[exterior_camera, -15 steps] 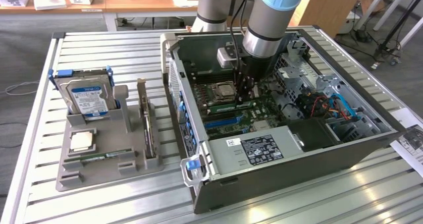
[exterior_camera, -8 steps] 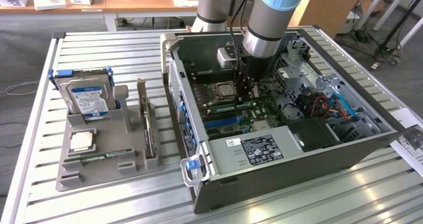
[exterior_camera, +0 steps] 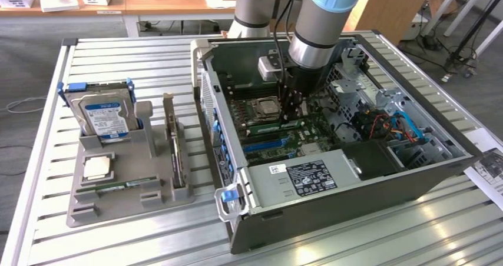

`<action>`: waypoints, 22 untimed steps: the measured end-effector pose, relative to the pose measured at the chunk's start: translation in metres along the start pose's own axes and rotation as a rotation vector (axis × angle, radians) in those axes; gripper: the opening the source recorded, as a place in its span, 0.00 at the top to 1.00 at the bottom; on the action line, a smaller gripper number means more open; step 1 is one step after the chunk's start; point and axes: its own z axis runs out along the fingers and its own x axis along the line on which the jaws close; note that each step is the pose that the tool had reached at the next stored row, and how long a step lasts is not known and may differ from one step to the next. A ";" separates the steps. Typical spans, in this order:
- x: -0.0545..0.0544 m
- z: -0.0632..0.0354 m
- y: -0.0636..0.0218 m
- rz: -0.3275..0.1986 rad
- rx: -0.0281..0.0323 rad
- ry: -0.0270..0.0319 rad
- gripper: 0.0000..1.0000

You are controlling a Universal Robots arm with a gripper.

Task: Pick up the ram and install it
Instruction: 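Press down the ram until it locks into place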

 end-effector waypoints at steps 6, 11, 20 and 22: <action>0.000 -0.0081 0.0002 0.000 -0.0001 0.0003 0.89; 0.000 -0.0168 0.0004 0.000 -0.0001 0.0004 0.89; 0.000 -0.0309 0.0008 0.000 -0.0001 0.0006 0.89; -0.001 -0.0313 0.0008 0.000 0.0000 0.0002 0.89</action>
